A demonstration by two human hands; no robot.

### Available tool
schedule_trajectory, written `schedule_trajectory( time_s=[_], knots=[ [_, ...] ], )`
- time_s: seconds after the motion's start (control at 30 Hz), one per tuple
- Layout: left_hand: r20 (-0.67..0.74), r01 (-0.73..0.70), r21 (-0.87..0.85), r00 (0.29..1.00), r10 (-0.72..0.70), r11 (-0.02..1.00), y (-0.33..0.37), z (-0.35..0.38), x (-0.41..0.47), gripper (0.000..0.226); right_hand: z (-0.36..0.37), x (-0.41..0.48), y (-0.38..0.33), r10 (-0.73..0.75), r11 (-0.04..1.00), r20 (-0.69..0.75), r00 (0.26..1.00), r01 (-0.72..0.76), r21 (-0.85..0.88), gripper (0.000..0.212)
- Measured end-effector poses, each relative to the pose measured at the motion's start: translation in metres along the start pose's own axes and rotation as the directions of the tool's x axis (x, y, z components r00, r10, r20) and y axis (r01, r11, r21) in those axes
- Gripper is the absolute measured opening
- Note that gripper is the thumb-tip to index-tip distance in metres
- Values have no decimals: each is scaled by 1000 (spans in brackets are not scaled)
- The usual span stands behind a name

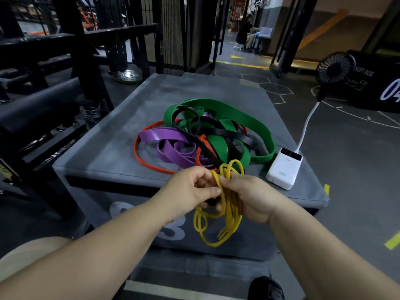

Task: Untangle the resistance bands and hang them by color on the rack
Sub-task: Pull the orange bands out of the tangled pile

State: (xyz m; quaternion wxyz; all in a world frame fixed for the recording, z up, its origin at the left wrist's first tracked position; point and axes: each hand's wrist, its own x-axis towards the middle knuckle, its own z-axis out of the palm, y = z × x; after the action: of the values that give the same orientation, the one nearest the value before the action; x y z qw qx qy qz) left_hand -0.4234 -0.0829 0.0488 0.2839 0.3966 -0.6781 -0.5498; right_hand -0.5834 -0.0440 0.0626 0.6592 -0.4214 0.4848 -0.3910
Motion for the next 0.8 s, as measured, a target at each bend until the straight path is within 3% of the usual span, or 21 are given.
schedule_trajectory(
  time_s=[0.1,0.23,0.3,0.37,0.43,0.47,0.57,0.67,0.8],
  knots=[
    [-120,-68,245,988,100,967,-5,-5,3,25,2,-1,0,29,998,19,999,-28,-47,26],
    [-176,-135,409,959,223,902,-7,-10,7,44,3,-3,-3,77,995,103,992,-70,-65,30],
    [-94,-135,355,979,179,925,-9,-16,8,55,1,-5,-4,85,991,152,985,-67,-117,29],
    [79,-141,300,989,123,943,-9,-23,6,82,0,-7,-5,91,985,207,974,-57,-165,27],
    [246,-179,298,963,105,938,-9,-23,3,105,0,-9,-6,91,986,248,964,-51,-161,22],
    [295,-203,278,948,117,939,-10,-21,3,105,1,-10,-7,87,987,265,960,-47,-155,20],
    [275,-239,219,946,175,946,-13,-12,4,68,0,-10,-10,69,985,283,957,-20,-173,25],
    [177,-217,367,971,161,905,-19,-15,9,29,-9,-12,-17,43,974,205,978,5,-225,21],
    [76,-149,394,989,129,907,-22,-18,16,18,-23,-14,-21,34,952,40,999,-21,-304,19]
  ],
)
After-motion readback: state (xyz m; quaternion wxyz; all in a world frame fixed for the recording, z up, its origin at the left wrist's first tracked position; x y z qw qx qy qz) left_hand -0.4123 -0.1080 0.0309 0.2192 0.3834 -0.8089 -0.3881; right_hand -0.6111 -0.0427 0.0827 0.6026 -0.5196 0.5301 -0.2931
